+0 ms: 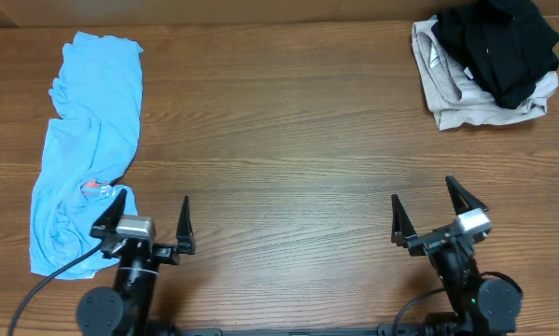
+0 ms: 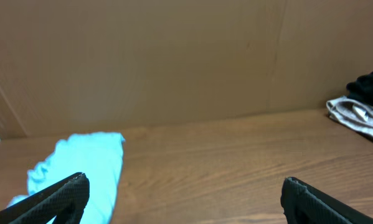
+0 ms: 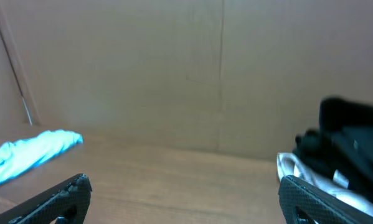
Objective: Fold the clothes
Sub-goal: 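Reach the left gripper to the blue T-shirt and pinch its edge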
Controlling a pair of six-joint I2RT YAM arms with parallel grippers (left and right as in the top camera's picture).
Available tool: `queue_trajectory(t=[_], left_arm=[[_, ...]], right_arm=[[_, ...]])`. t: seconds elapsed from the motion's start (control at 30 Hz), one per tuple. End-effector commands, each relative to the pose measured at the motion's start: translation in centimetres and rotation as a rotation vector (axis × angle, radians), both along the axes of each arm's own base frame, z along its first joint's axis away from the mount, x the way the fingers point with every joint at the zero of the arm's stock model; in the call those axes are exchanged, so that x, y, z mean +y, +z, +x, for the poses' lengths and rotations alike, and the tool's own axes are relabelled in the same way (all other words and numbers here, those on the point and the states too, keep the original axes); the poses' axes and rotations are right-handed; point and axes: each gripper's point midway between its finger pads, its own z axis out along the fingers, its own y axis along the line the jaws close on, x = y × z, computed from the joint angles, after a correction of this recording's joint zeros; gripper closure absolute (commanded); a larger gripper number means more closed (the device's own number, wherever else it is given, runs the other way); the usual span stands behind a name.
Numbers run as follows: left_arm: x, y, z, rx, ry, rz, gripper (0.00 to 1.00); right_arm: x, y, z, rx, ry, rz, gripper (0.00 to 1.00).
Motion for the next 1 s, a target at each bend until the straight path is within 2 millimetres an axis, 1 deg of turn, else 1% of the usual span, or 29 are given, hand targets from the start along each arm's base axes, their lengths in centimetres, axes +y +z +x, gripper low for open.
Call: queue_trajectory(t=[0.0,0.03,0.13,0.2,0.3,0.43,0.47,0.53,0.6,0.7,0.77,0.83,0.9,0.97], left_arm=[[0.0,3.6,0.0,0.005,-0.003,0.043,0.0],[0.0,4.1,0.3,0.024,-0.004,0.043,0.0],[0.0,5.3,1.1,0.096,-0.006,0.04,0.0],[0.0,6.1,2.1,0.191,-0.011,0.037,0.0],[-0.2,6.5,3.0,0.297,-0.024,0.032,0.0],[-0.5,6.3,4.1,0.451,-0.051,0.02,0.0],[-0.5,5.9,4.5,0.509,-0.052,0.017,0.0],[-0.5,5.3,5.2,0.592,-0.054,0.013,0.0],[-0.5,4.3,6.1,0.686,-0.058,0.007,0.0],[-1.2,3.0,7.6,0.768,-0.099,-0.016,0.0],[-1.6,1.7,8.6,0.814,-0.12,-0.03,0.0],[-1.7,0.7,10.0,0.834,-0.128,-0.039,0.0],[-1.7,-0.3,11.6,0.843,-0.129,-0.04,0.0],[-1.6,-1.1,13.0,0.848,-0.128,-0.04,0.0]], right_arm=[[0.6,4.5,-1.0,-0.052,0.038,0.004,0.0],[0.8,5.2,-1.0,-0.048,0.051,0.001,0.0],[1.5,6.3,-0.6,-0.008,0.091,-0.006,0.0],[2.2,6.9,0.4,0.076,0.131,-0.01,0.0],[2.6,6.7,2.0,0.198,0.154,-0.008,0.0],[2.8,5.5,4.5,0.382,0.163,-0.001,0.0],[3.1,5.0,5.3,0.449,0.179,0.003,0.0],[3.5,4.4,6.1,0.53,0.206,0.011,0.0],[4.3,3.4,7.4,0.648,0.253,0.027,0.0],[5.3,2.6,8.5,0.737,0.32,0.05,0.0],[6.7,2.5,9.3,0.752,0.419,0.074,0.0],[8.6,2.8,9.5,0.742,0.574,0.116,0.0],[9.7,2.6,9.5,0.759,0.679,0.159,0.0],[10.4,2.1,10.0,0.771,0.74,0.189,0.0]])
